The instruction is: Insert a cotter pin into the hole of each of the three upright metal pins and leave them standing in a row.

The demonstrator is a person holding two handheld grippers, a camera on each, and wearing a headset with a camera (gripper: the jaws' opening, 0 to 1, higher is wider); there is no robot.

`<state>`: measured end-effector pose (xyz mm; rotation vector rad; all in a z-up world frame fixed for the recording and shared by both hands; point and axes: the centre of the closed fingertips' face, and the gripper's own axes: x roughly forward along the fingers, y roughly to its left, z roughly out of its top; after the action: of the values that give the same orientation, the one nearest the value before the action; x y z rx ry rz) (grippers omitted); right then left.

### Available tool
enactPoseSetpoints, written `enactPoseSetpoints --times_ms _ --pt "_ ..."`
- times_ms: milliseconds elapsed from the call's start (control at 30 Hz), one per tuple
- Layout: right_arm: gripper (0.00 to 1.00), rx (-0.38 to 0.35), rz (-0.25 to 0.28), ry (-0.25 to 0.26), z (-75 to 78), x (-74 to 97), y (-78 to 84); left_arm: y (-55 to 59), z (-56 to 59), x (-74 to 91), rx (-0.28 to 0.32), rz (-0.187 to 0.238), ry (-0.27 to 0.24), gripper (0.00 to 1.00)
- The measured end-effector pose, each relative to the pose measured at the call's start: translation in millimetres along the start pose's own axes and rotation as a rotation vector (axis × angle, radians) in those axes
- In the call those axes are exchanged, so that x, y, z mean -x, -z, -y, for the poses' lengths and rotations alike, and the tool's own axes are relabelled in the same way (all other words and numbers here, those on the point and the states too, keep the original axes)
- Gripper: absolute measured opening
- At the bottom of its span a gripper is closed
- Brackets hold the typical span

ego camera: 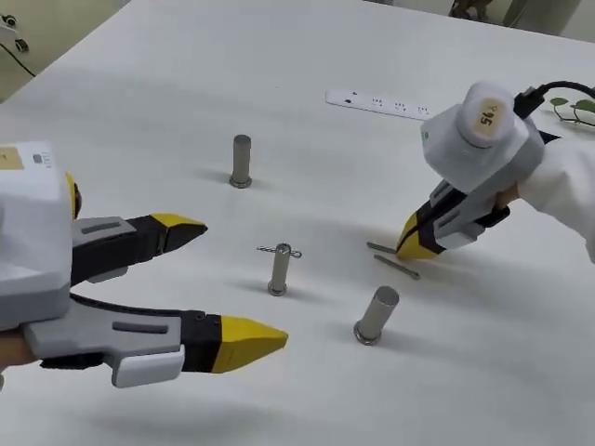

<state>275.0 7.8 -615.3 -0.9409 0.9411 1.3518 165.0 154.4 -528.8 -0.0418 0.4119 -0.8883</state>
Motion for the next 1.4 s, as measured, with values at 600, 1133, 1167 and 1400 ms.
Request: enactPoseSetpoints --times_ms 600,1133,1167,1400 --pt "0.00 0.034 0.085 0.133 4.6 36.4 -9.3 -7.0 1.2 3.7 -0.027 0.002 -0.010 0.79" --pt "0.00 0.048 0.201 0.300 -11.5 75.8 -18.7 -16.0 7.5 -6.3 -0.036 -0.004 0.020 0.72" --pt "0.00 0.044 0.206 0.309 -14.1 77.8 -19.2 -16.9 7.5 -8.1 -0.034 -0.006 0.023 0.71" --pt "0.00 0.042 0.244 0.407 -24.9 93.4 -21.9 -25.0 8.0 -17.8 -0.046 -0.010 0.042 0.71"
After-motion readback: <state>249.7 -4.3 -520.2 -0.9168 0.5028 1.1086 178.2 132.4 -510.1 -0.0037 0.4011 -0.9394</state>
